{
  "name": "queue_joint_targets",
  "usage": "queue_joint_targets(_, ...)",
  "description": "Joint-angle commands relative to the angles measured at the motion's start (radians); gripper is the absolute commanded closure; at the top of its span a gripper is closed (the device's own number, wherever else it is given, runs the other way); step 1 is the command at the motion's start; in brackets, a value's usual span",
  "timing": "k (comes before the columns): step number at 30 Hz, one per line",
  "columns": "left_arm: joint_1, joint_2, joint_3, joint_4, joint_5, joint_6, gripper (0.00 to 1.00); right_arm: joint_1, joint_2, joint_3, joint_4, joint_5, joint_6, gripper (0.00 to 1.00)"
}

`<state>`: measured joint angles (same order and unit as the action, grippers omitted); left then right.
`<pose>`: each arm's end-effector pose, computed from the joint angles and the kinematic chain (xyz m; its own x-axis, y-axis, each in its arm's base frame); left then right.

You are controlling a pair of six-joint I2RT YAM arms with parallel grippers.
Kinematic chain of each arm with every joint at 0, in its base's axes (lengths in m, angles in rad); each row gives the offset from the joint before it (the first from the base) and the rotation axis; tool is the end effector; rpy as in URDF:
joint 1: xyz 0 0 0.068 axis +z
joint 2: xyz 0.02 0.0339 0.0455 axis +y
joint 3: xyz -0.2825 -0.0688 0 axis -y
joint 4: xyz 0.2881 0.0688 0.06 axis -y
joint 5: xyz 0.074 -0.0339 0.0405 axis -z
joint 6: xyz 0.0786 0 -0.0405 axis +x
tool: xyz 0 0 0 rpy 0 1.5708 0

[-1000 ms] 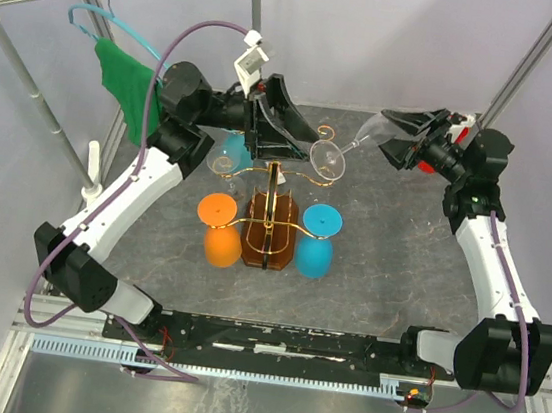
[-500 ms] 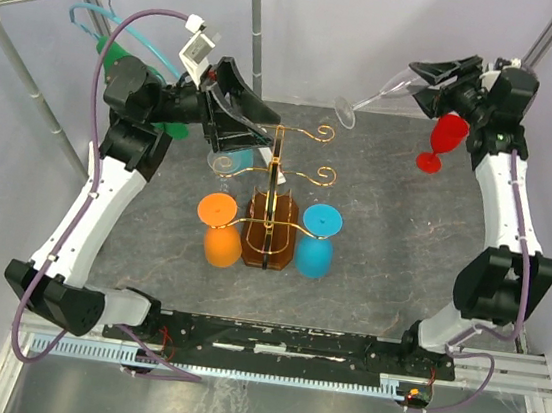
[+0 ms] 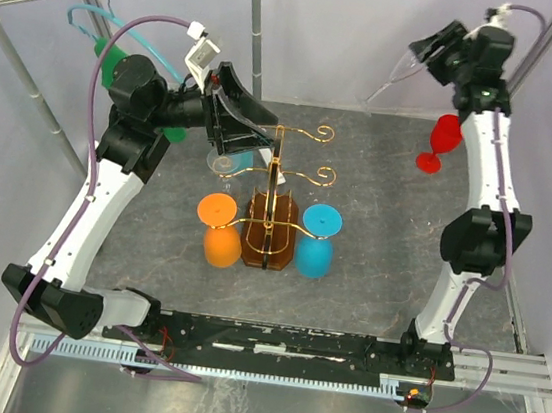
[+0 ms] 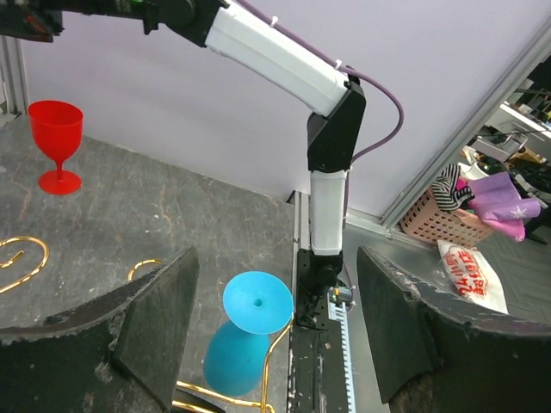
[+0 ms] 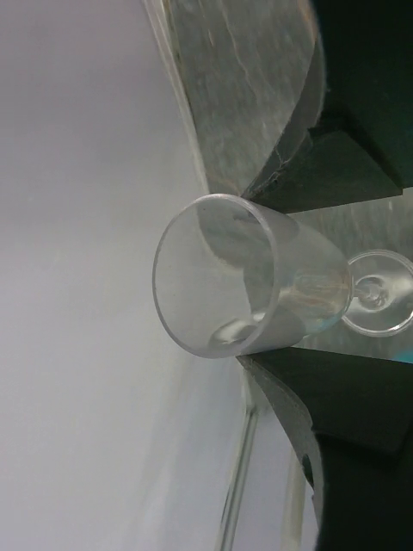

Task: Take the wine glass off the wine glass rack

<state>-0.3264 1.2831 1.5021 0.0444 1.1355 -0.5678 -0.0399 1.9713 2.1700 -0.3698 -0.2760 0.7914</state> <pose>0.2722 -0.1674 0.5334 -0.3107 -0.1342 -0.9410 0.9457 0.0552 -0.3202 0.5486 -0.0005 0.4639 -0.2831 0.6963 -0.6596 -0.0406 0.6784 0.7336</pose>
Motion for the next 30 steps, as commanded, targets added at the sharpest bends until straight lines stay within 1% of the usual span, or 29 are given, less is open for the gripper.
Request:
queue_joint_targets(1,0.006,-0.019,0.003,-0.052,-0.033,0.087,0.2,0.156,0.049,0.062,0.009,0.248,-0.4,0.48)
queue_joint_targets(5,0.005,-0.023,0.006,-0.113,-0.064,0.14,0.19,0.237,0.023,-0.178,0.295,0.437,-0.551,0.48)
queue_joint_targets(11,0.005,-0.024,-0.015,-0.135,-0.086,0.166,0.19,0.32,0.067,-0.325,0.562,0.626,-0.758,0.48)
queue_joint_targets(14,0.006,-0.02,-0.018,-0.147,-0.088,0.173,0.19,0.339,0.07,-0.419,0.728,0.687,-0.803,0.48)
queue_joint_targets(15,0.006,-0.022,-0.021,-0.149,-0.091,0.177,0.19,0.344,0.067,-0.46,0.777,0.701,-0.807,0.48)
queue_joint_targets(20,0.005,-0.024,-0.029,-0.148,-0.1,0.179,0.19,0.354,0.06,-0.584,0.915,0.731,-0.841,0.49)
queue_joint_targets(25,0.006,-0.016,-0.039,-0.134,-0.102,0.158,0.19,0.354,0.06,-0.717,1.113,0.737,-0.841,0.49)
queue_joint_targets(30,0.006,-0.019,-0.039,-0.133,-0.107,0.16,0.19,0.354,0.047,-0.786,1.174,0.728,-0.815,0.48)
